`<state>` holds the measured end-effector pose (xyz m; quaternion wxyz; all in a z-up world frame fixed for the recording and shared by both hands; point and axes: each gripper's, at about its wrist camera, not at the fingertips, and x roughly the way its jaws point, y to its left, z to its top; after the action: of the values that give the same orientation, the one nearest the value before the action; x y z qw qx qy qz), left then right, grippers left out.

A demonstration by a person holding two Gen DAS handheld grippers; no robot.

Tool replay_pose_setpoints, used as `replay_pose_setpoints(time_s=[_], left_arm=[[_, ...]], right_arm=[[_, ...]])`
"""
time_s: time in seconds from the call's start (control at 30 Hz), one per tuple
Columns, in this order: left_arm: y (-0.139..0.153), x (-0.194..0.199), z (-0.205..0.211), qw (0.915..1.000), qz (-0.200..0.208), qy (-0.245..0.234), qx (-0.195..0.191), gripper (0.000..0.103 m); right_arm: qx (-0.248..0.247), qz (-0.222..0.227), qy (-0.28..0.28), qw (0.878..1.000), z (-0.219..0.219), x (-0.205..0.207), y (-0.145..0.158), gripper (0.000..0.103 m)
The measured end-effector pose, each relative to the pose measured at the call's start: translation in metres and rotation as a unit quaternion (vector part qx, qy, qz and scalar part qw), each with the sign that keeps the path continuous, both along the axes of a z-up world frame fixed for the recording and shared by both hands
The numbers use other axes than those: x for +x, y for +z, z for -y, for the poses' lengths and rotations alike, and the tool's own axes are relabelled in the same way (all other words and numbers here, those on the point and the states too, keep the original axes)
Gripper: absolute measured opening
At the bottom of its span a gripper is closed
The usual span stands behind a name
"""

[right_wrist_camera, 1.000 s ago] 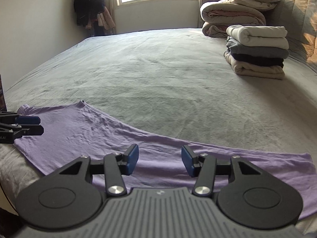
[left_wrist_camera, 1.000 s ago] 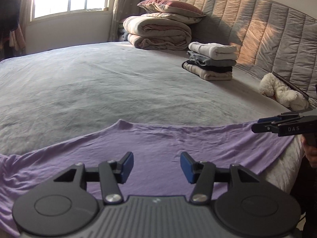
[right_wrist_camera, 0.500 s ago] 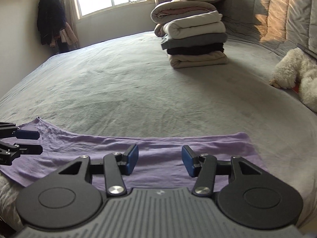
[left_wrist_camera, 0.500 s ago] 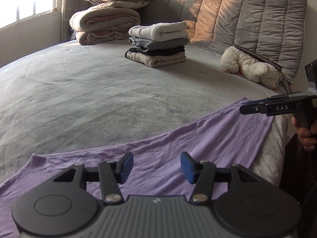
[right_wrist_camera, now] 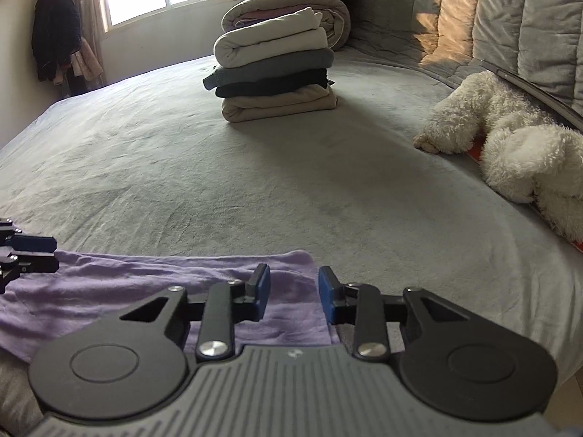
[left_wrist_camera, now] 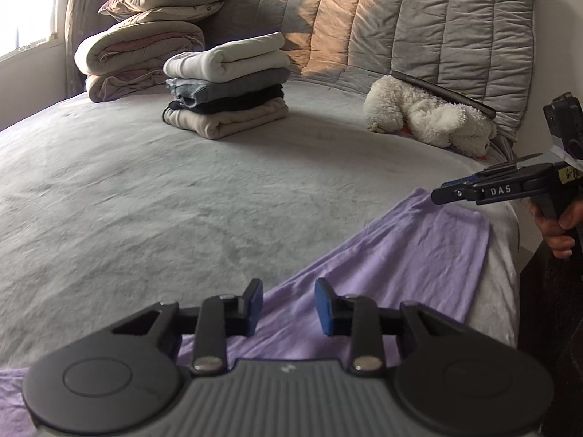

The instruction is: Fold clothes

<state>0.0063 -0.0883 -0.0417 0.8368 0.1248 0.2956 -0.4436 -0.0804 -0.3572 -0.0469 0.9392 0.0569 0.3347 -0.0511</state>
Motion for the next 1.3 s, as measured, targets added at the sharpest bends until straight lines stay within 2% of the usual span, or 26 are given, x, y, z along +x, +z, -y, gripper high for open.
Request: replay_pose_setpoints(time_s=[0.3,0.33,0.43,0.6,0.83,0.97,1.2,1.27,1.3], left_arm=[[-0.013,-0.005,0.057,0.999,0.003,-0.043,0.008,0.021],[-0.014,-0.005,0.06,0.999,0.005,-0.044,0.009,0.018],[-0.017,-0.006,0.064,0.999,0.008,-0.042,0.009,0.01],[-0.016,-0.008,0.064,0.9992,0.015,-0.038,-0.004,0.004],[-0.011,-0.014,0.066,0.9986,0.04,-0.029,-0.018,0.002],[-0.01,-0.015,0.066,0.9983,0.048,-0.025,-0.023,0.002],[-0.009,-0.016,0.065,0.9982,0.042,-0.038,-0.021,0.003],[-0.01,-0.016,0.065,0.9983,0.037,-0.044,-0.012,0.005],[-0.01,-0.015,0.064,0.9984,0.034,-0.044,-0.009,0.009]], right_arm=[[-0.058,-0.012,0.068,0.996,-0.01,0.012,-0.006,0.031],[-0.065,-0.015,0.075,0.995,-0.012,0.013,-0.008,0.021],[-0.079,-0.017,0.089,0.993,-0.014,0.012,-0.011,0.003],[-0.088,0.004,0.082,0.993,-0.015,0.002,-0.007,0.003],[-0.105,0.035,0.073,0.991,-0.016,-0.003,0.005,0.003],[-0.107,0.031,0.07,0.991,-0.013,0.003,0.005,0.002],[-0.097,-0.002,0.063,0.993,-0.009,0.02,-0.014,0.003],[-0.098,-0.004,0.061,0.993,-0.01,0.02,-0.014,0.004],[-0.095,-0.005,0.057,0.994,-0.009,0.019,-0.011,0.01]])
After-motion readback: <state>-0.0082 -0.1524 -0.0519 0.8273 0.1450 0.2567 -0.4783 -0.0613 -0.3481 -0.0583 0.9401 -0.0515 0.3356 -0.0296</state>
